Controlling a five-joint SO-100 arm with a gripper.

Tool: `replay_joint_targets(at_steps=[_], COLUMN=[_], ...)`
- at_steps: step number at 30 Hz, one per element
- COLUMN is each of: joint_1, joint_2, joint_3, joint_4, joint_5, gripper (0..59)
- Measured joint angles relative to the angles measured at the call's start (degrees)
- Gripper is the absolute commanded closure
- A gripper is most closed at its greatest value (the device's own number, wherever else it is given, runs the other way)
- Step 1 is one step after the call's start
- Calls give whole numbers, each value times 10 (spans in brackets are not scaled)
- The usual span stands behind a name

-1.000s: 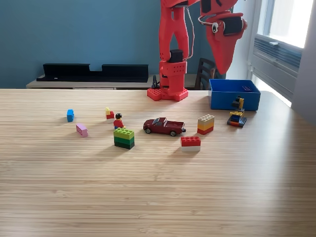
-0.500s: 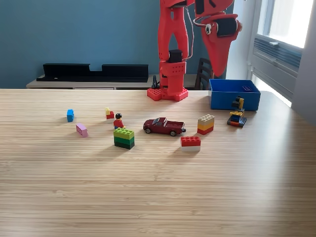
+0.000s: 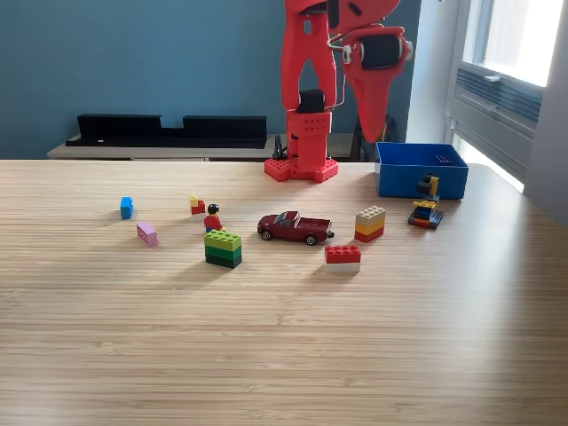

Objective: Grasp a lego block and put it in the bin.

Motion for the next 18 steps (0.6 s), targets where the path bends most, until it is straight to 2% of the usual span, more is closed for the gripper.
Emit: replay_joint_targets(at_steps=[6, 12, 18], joint_1=[128, 259, 303], joint_2=[0, 0, 0], joint_3=[42, 112, 163], joint_4=[-57, -155, -224], joint_5=[8, 33, 47], gripper=[586, 586, 586])
